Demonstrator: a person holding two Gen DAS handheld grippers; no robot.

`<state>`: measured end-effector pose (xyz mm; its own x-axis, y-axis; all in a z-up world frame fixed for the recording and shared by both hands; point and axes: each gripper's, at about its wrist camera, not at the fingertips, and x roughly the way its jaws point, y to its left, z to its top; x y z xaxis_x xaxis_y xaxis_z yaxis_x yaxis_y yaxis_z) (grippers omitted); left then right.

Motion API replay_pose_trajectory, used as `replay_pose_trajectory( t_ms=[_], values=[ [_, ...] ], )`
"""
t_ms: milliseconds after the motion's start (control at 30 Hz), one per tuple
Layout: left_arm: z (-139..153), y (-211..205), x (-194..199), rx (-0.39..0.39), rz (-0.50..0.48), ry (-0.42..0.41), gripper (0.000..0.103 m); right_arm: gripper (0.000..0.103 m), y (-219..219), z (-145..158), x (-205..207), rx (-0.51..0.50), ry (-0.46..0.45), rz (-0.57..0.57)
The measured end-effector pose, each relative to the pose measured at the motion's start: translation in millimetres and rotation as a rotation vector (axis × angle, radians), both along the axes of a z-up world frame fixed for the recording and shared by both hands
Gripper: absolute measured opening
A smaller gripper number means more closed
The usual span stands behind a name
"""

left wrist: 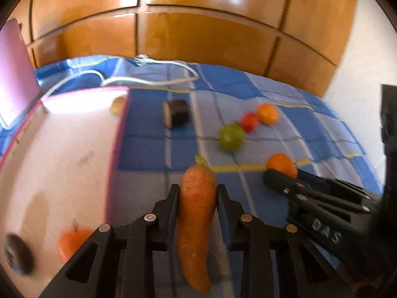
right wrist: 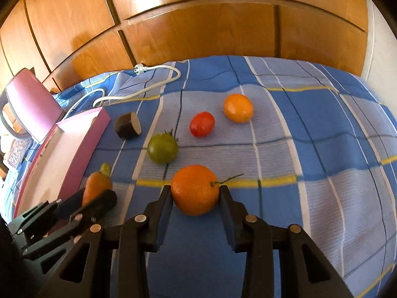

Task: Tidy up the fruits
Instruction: 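Lift the carrot with the left tool toward the tray while the right tool holds the orange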

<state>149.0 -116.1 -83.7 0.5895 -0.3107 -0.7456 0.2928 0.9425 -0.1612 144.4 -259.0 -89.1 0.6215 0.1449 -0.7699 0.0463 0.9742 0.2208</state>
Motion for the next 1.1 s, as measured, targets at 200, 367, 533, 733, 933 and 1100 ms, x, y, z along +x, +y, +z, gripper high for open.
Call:
replay_pose_trajectory(
  t_ms=[200, 367, 533, 733, 933, 1100],
  values=[
    [-5.5, -2.1, -43.4, -0.059, -0.061, 0.022, 0.029, 0.038, -12.7, -2.2, -33.3, 0.021, 0.021, -0.001],
    [-7.5, -5.1, -45.8, -0.054, -0.045, 0.034, 0.030, 0.038, -16.8, -3.8, -58.4, 0.036, 0.003, 0.004],
    [-9.7, -15.7, -41.3, 0.009, -0.050, 0.009, 0.030, 0.039, -15.8, -5.2, -61.6, 0.036, -0.020, -0.009],
    [-8.2, -13.7, -46.3, 0.022, -0.041, 0.003, 0.029, 0.039, -16.3, -5.5, -53.7, 0.037, -0.011, -0.012],
    [-7.6, -10.2, -54.6, 0.034, -0.022, -0.003, 0.029, 0.038, -11.7, -5.4, -57.3, -0.004, -0.024, -0.011],
    [-6.3, -5.6, -62.5, 0.032, -0.015, -0.003, 0.029, 0.038, -7.8, -4.8, -62.6, -0.040, -0.022, -0.012]
  ],
)
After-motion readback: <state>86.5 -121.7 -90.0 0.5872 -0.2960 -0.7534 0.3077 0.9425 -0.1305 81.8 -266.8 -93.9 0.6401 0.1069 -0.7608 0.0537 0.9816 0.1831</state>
